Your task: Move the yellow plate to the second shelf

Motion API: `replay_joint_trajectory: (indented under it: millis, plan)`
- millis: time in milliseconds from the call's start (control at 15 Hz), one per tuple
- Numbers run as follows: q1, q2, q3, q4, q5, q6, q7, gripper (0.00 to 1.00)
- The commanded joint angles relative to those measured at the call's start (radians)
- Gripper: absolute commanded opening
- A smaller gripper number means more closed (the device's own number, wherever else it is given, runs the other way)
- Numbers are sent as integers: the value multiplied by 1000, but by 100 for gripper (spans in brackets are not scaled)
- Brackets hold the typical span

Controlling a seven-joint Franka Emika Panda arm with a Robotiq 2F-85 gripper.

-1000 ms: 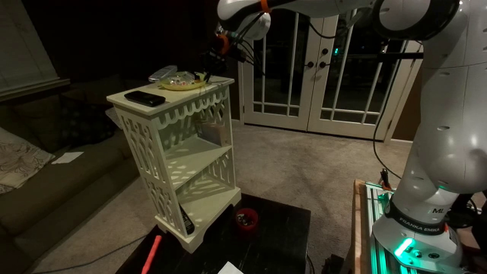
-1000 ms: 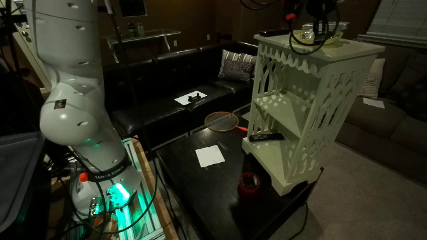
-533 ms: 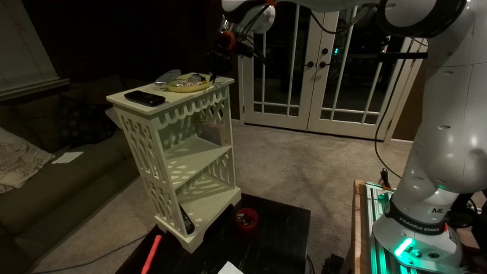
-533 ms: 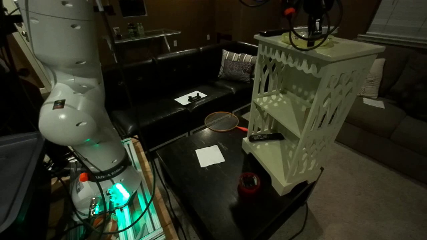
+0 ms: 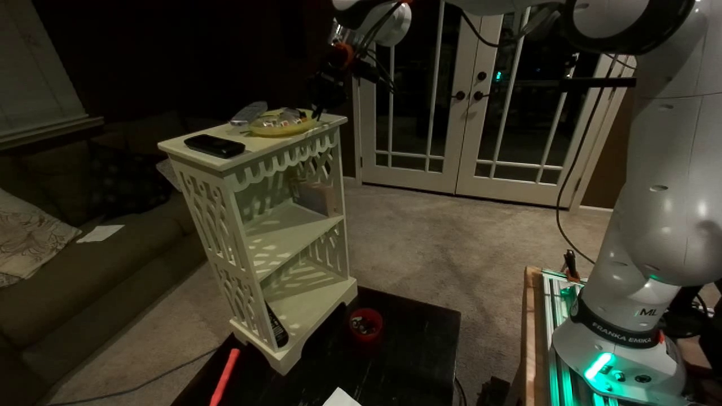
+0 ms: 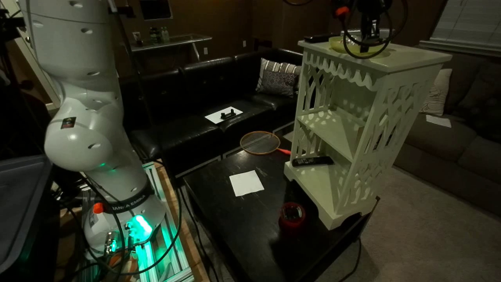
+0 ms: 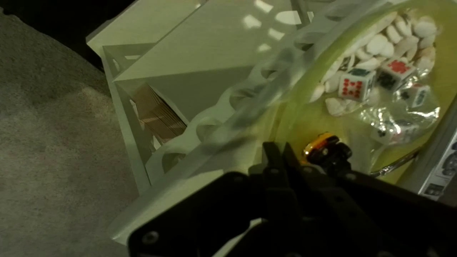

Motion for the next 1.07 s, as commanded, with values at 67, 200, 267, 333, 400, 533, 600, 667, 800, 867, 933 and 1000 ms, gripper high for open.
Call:
replay_joint_trajectory:
  millis: [67, 200, 267, 333, 400, 533, 600, 667, 800, 867, 933, 1000]
  plan:
    - [-23, -29, 10, 0, 88, -36, -82, 1]
    - [-27, -37, 10, -7, 104, -47, -112, 1]
    - [-27, -44, 9, -14, 104, -48, -126, 1]
    - [-28, -56, 10, -27, 105, -52, -148, 1]
    - [-29, -66, 10, -36, 107, -55, -172, 1]
    - [-31, -86, 10, -59, 107, -62, -231, 1]
    - [-32, -96, 10, -71, 107, -68, -264, 1]
    - [-32, -106, 9, -82, 109, -71, -294, 1]
    - [-35, -127, 7, -107, 116, -89, -353, 1]
    - [-37, -137, 6, -120, 121, -101, -388, 1]
    - [-38, -145, 5, -133, 121, -112, -423, 1]
    - [-38, -154, 2, -143, 118, -127, -455, 1]
